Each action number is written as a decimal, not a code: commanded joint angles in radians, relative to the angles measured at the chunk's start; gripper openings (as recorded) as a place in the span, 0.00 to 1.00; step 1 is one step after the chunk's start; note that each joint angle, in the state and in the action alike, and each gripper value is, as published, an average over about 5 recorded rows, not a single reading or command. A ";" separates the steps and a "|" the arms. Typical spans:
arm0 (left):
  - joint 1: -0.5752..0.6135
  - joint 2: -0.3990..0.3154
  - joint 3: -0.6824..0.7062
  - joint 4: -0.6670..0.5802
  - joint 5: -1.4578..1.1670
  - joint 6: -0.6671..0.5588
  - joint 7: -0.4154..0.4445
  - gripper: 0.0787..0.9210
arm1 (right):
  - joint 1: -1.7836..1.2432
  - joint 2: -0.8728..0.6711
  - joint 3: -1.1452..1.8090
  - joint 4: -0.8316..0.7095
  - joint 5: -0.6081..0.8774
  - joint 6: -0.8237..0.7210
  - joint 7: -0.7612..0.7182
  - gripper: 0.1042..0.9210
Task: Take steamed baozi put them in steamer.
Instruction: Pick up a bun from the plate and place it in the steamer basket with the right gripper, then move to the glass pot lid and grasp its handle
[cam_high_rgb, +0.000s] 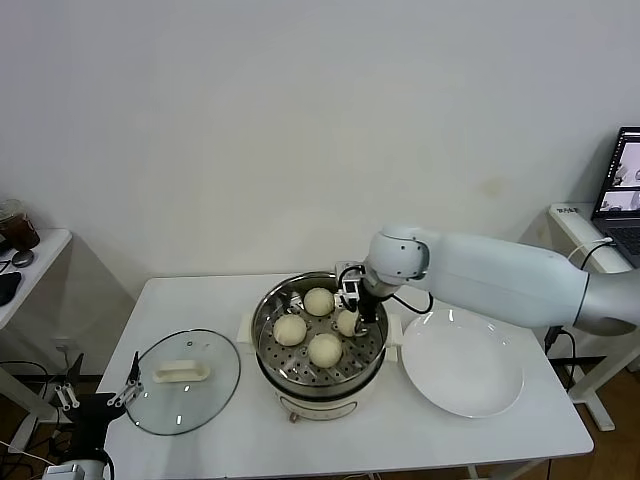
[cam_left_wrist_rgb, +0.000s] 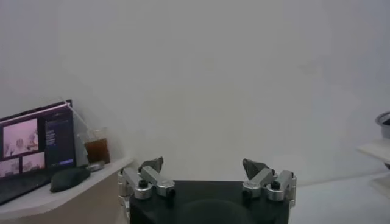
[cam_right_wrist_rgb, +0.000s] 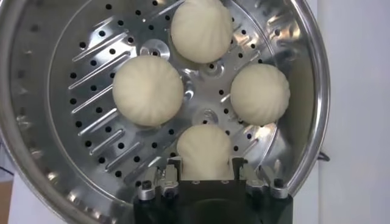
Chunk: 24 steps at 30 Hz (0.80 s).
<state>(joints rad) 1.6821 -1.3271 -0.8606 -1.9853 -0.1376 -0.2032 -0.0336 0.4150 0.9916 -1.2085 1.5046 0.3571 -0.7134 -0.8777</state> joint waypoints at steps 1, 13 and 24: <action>0.000 0.001 -0.002 0.002 -0.001 0.001 0.000 0.88 | -0.005 -0.010 0.025 0.010 -0.008 -0.001 0.000 0.60; -0.007 0.001 0.000 0.012 -0.005 -0.001 0.000 0.88 | -0.075 -0.172 0.256 0.198 0.052 -0.008 0.166 0.88; -0.006 0.000 0.000 0.010 -0.026 -0.019 0.004 0.88 | -0.827 -0.383 0.877 0.372 0.055 0.380 0.695 0.88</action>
<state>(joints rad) 1.6744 -1.3270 -0.8621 -1.9694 -0.1522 -0.2143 -0.0311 0.1781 0.7732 -0.8571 1.7327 0.4342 -0.6348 -0.5698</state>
